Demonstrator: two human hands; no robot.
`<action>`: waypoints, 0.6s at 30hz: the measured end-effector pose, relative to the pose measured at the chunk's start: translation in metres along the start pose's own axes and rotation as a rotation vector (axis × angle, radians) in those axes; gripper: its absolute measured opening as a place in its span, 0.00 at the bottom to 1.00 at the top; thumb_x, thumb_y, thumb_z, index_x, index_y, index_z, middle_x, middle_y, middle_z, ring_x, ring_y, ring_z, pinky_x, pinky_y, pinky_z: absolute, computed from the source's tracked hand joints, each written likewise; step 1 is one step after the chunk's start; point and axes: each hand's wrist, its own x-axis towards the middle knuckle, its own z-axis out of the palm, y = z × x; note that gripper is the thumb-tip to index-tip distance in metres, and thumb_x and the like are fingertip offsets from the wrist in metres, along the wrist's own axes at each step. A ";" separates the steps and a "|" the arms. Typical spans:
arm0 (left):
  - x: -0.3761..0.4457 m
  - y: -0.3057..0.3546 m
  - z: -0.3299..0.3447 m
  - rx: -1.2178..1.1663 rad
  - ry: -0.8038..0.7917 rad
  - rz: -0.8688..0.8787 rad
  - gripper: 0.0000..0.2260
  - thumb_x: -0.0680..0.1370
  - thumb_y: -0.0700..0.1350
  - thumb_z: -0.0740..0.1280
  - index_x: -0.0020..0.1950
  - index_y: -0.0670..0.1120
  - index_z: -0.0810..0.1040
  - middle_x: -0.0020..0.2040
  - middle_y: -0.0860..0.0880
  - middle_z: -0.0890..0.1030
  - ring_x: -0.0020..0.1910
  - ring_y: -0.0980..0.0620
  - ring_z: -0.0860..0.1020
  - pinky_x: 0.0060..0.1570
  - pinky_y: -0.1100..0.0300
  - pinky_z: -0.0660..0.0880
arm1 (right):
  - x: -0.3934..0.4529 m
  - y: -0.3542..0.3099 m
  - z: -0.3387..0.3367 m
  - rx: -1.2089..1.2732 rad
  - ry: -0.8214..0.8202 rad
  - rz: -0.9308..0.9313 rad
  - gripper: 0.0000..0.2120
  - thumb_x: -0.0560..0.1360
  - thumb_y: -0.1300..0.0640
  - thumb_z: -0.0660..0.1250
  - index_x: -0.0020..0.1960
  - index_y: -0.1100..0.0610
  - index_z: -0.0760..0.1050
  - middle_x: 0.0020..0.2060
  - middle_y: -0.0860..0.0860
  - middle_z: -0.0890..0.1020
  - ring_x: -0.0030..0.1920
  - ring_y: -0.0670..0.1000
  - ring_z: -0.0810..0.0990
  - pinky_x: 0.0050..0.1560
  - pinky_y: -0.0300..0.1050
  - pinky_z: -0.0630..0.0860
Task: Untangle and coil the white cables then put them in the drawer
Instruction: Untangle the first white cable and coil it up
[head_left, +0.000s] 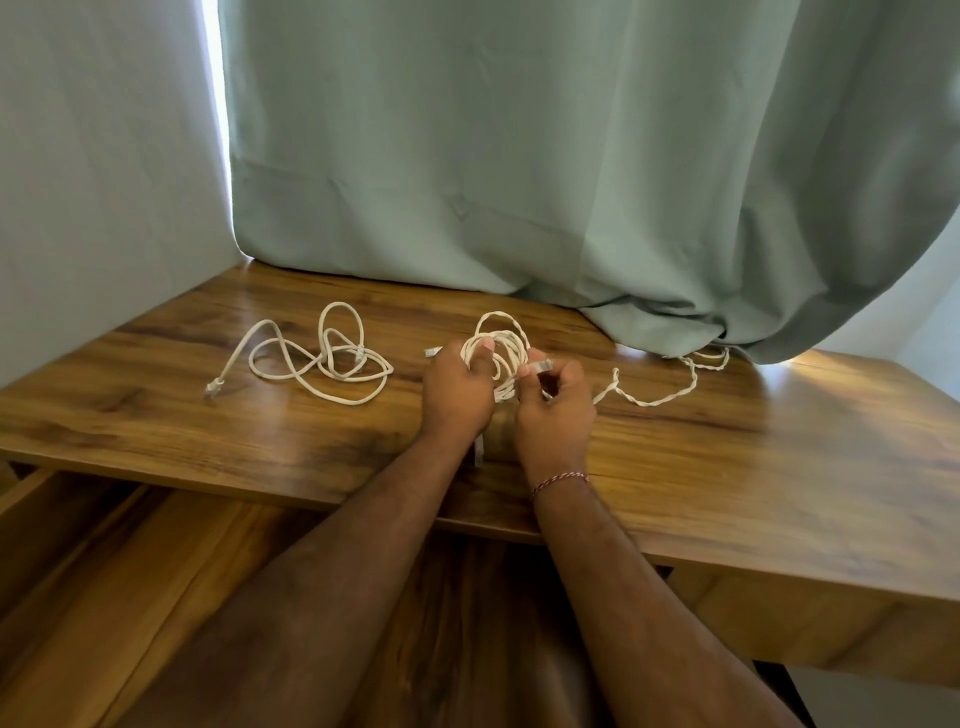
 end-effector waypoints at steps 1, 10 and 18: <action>0.001 0.000 0.000 -0.012 -0.010 -0.011 0.17 0.84 0.55 0.63 0.54 0.43 0.82 0.47 0.45 0.85 0.44 0.46 0.84 0.44 0.47 0.83 | 0.000 0.001 -0.001 0.016 0.012 0.014 0.04 0.79 0.60 0.72 0.49 0.56 0.77 0.45 0.42 0.83 0.43 0.32 0.80 0.43 0.34 0.75; 0.008 -0.003 0.000 -0.250 -0.150 -0.310 0.15 0.85 0.54 0.61 0.52 0.44 0.79 0.43 0.45 0.82 0.29 0.50 0.77 0.24 0.62 0.71 | 0.005 0.002 -0.006 0.102 0.070 0.059 0.04 0.79 0.55 0.72 0.47 0.52 0.77 0.44 0.51 0.87 0.46 0.53 0.86 0.49 0.60 0.84; 0.008 -0.001 -0.002 -0.267 -0.133 -0.350 0.17 0.86 0.56 0.60 0.50 0.43 0.77 0.38 0.44 0.80 0.26 0.52 0.76 0.25 0.59 0.73 | 0.013 -0.025 -0.012 0.617 0.130 0.416 0.05 0.82 0.65 0.66 0.57 0.67 0.74 0.42 0.59 0.83 0.40 0.51 0.85 0.43 0.49 0.86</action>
